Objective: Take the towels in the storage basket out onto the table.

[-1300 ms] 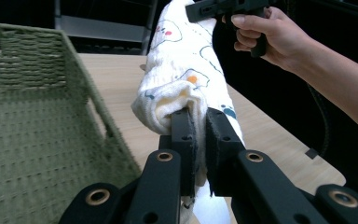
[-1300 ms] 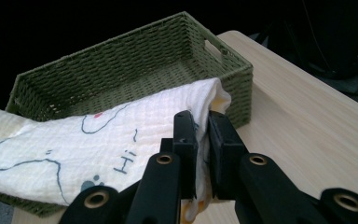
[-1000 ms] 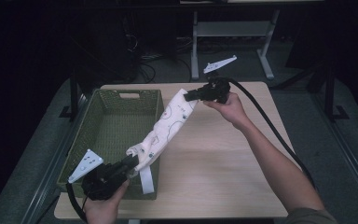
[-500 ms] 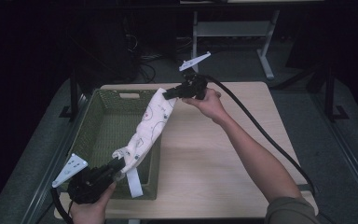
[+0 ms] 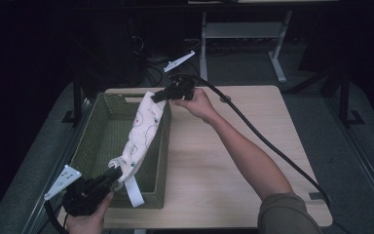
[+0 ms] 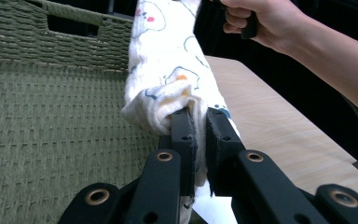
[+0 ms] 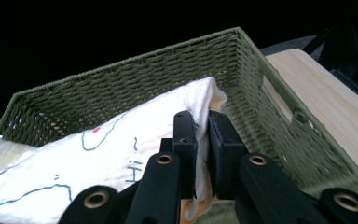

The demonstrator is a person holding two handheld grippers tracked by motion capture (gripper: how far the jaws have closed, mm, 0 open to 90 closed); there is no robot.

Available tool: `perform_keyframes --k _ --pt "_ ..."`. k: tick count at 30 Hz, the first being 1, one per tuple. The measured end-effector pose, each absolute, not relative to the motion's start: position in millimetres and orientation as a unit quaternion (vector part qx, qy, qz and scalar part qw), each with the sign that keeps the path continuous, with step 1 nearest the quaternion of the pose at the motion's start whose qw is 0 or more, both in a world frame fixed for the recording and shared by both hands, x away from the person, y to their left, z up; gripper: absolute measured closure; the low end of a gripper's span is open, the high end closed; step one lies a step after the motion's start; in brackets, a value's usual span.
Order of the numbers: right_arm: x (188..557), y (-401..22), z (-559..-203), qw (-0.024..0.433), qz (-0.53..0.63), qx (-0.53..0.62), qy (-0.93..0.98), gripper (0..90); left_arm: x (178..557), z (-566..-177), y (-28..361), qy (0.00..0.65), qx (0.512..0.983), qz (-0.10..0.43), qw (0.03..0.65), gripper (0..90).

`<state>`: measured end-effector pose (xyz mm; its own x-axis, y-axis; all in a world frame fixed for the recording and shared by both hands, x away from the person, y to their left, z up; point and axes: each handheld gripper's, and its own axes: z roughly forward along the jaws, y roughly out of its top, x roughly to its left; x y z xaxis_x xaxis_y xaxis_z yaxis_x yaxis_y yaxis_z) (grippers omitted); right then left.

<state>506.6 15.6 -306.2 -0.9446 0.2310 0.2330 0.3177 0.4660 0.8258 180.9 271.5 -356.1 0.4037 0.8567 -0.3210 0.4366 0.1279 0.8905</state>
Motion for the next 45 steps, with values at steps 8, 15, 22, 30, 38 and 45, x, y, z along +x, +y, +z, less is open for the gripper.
perform_keyframes --k 8,15,22,30,38,45 --pt "512 43 -316 0.051 -0.479 -0.151 -0.863 82.3 175 -364 278 0.526 0.623 0.201 0.544 82.9" --pt "517 62 -323 0.058 -0.474 -0.156 -0.864 82.2 175 -375 283 0.54 0.617 0.2 0.536 82.7" --pt "523 74 -331 0.061 -0.466 -0.162 -0.868 82.1 176 -378 285 0.542 0.618 0.201 0.532 82.3" --pt "524 85 -340 0.065 -0.461 -0.162 -0.87 82.1 176 -383 289 0.549 0.617 0.2 0.526 81.8" --pt "525 87 -343 0.064 -0.454 -0.162 -0.874 81.8 177 -383 289 0.552 0.617 0.197 0.525 81.4" --pt "526 97 -345 0.063 -0.449 -0.16 -0.877 79.6 176 -384 290 0.554 0.613 0.188 0.531 72.4"
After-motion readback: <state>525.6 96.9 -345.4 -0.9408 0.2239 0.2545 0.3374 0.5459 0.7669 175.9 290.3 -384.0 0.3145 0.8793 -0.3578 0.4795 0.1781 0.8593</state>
